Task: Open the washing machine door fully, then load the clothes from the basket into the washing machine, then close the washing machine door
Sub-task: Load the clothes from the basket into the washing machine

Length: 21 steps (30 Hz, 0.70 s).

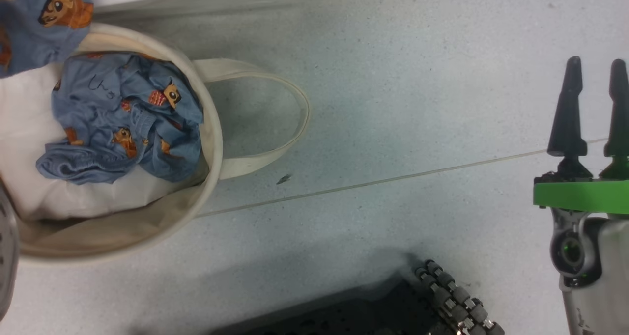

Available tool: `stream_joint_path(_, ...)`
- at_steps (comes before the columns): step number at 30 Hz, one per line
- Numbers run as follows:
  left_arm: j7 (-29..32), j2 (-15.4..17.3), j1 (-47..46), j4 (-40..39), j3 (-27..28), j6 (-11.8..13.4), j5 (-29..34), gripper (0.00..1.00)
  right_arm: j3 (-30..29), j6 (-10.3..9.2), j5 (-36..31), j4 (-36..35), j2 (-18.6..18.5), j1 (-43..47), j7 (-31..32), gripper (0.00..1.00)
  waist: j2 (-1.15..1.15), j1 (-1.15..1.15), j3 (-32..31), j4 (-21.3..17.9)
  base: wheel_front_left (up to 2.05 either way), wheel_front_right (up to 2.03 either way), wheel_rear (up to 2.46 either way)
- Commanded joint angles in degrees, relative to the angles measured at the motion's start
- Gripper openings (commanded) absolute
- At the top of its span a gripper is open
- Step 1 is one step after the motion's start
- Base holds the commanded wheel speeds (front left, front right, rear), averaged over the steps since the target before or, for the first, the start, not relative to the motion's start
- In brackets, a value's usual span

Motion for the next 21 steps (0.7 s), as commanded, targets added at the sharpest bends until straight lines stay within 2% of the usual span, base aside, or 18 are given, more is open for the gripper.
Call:
stream_joint_path(1, -0.2, 2.2, 1.4, 5.3, -0.5, -0.1, 1.1, 0.0, 1.0, 0.01, -0.7, -1.6, -0.2, 2.1, -0.3, 1.0, 0.0, 0.0, -0.4, 0.3, 0.01, 0.01, 0.01)
stream_joint_path(5, 1.4, 2.4, -1.0, 16.3, -2.9, -0.9, 2.8, 0.0, 1.4, 0.01, -1.0, -1.5, 0.1, 2.1, -0.3, 1.0, 0.0, 0.0, -0.7, 0.3, 0.02, 0.02, 0.02)
stream_joint_path(6, 1.4, 2.4, -1.0, 16.3, -2.9, -0.9, 2.8, 0.0, 1.4, 0.01, -1.0, -1.5, 0.1, 2.1, -0.3, 1.0, 0.0, 0.0, -0.7, 0.3, 0.0, 0.0, 0.0)
stream_joint_path(7, 4.4, 2.3, -2.6, 21.4, -3.5, -1.0, 3.0, 0.9, 1.2, 0.01, -1.0, -1.3, 0.2, 2.2, -0.3, 1.0, 0.0, 0.0, -0.9, 0.3, 0.0, 0.0, 0.0)
stream_joint_path(8, 4.4, 2.3, -2.6, 21.4, -3.5, -1.0, 3.0, 0.9, 1.2, 0.01, -1.0, -1.3, 0.2, 2.2, -0.3, 1.0, 0.0, 0.0, -0.9, 0.3, 0.0, 0.0, 0.0)
stream_joint_path(9, 5.9, 2.2, -3.3, 23.4, -3.9, -0.9, 3.3, 1.0, 1.1, 0.01, -1.0, -1.0, 0.1, 2.3, -0.3, 1.0, 0.0, 0.0, -1.0, 0.4, 0.0, 0.0, 0.0)
stream_joint_path(15, 8.3, 1.9, -4.7, 28.1, -5.6, 0.1, 4.1, 1.0, 1.7, 0.01, -1.0, -0.4, 0.1, 1.5, -0.3, 1.0, 0.0, 0.0, -2.3, 1.0, 0.0, 0.0, 0.0)
stream_joint_path(21, 2.9, 0.3, -3.8, 28.7, -4.1, -0.3, 1.5, 1.0, 2.8, 0.01, -1.1, 0.2, -0.6, 0.3, -0.3, 1.0, 0.0, 0.0, -3.8, 2.4, 0.0, 0.0, 0.0)
